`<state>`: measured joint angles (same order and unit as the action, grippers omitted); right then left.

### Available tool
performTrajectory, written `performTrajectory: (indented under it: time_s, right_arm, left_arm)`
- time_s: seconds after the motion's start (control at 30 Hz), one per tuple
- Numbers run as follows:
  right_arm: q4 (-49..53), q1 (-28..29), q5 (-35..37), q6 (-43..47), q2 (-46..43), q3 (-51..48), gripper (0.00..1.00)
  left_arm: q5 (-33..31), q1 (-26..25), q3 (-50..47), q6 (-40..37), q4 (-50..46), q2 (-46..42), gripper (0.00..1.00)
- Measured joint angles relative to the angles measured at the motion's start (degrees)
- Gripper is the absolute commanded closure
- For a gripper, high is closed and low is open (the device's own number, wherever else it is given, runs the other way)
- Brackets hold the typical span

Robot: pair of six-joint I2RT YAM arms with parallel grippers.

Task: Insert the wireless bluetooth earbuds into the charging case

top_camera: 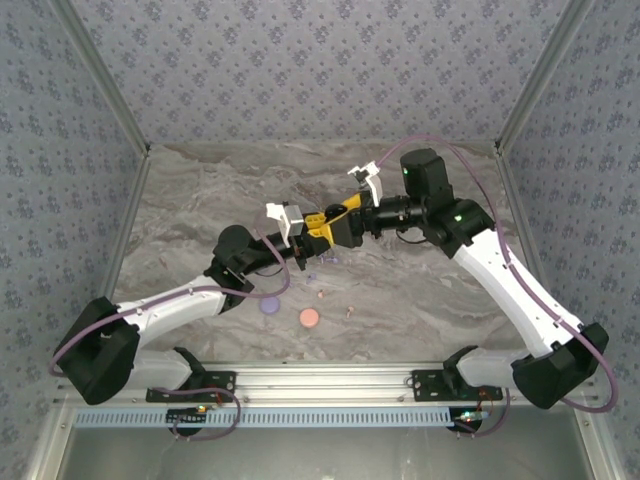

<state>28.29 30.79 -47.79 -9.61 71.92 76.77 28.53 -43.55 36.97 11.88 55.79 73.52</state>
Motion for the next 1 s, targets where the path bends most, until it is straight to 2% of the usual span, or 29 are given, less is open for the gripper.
performTrajectory:
  time_s: [0.43,0.53,0.73,1.0]
  right_arm:
    - [0.22,0.0,4.63,2.01,-4.59,-1.9,0.05]
    - [1.09,-0.35,7.96,2.16,-4.87,-1.9,0.0]
    - [1.46,-2.71,17.81,2.05,-9.01,-3.54,0.0]
    - [-0.63,-11.08,27.43,-3.58,-16.79,-11.76,0.0]
  left_arm:
    - [0.48,-0.61,0.39,0.0,-0.55,0.85,1.0]
    - [-0.15,-0.59,0.39,0.0,-1.16,0.9,1.0]
    - [-2.45,-0.24,0.5,0.02,-3.54,0.9,1.0]
    - [-3.65,4.24,2.82,1.92,-12.7,2.03,1.0]
